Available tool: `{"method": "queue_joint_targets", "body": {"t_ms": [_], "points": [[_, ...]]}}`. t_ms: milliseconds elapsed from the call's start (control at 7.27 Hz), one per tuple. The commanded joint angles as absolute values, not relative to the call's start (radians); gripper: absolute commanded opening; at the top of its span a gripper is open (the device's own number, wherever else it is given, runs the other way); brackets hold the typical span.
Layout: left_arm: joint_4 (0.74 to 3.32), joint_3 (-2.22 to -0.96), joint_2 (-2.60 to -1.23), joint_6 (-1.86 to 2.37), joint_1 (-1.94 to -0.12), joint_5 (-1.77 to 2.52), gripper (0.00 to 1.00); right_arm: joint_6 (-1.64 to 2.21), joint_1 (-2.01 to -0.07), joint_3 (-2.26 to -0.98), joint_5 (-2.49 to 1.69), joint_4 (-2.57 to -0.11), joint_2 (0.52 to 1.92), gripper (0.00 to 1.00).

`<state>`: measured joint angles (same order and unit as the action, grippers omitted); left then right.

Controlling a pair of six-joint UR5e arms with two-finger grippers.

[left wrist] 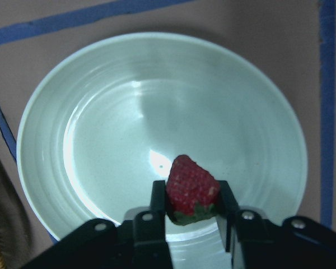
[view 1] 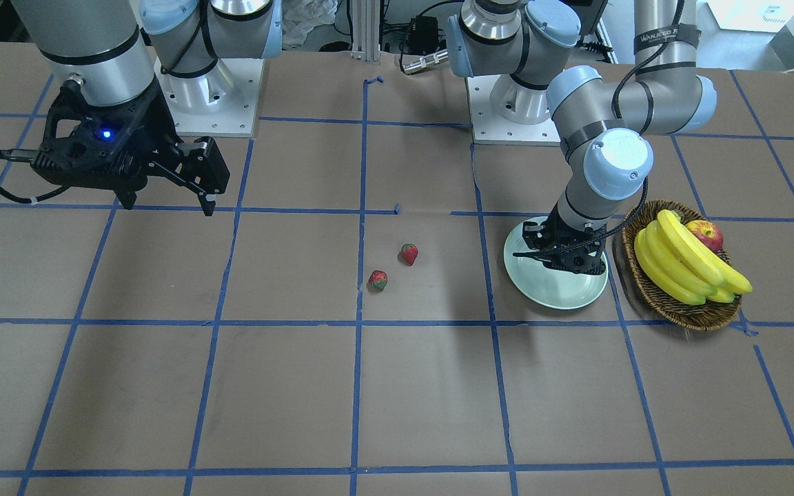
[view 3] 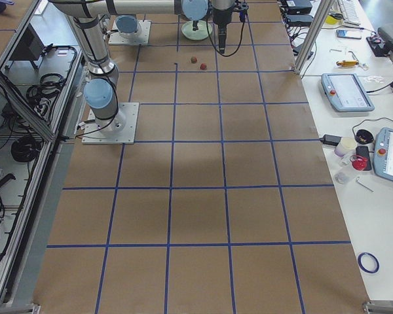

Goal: Collect all strawberries into plate
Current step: 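Carry the strawberry onto the green plate and open the left gripper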

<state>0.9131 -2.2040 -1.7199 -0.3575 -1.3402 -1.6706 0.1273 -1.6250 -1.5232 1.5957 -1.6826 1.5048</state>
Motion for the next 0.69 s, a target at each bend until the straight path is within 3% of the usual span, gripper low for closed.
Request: {"method": "queue_joint_targets", "body": {"t_ms": [0, 550], "points": [[0.873, -2.189, -1.715, -0.336, -1.351, -1.667, 0.98, 0.127, -1.625, -1.523, 1.595, -1.683, 1.505, 1.00], [0.888, -2.034, -1.749, 0.115, -1.730, -1.663, 1.00, 0.126, -1.626, -1.525, 1.598, -1.681, 1.505, 1.00]]}}
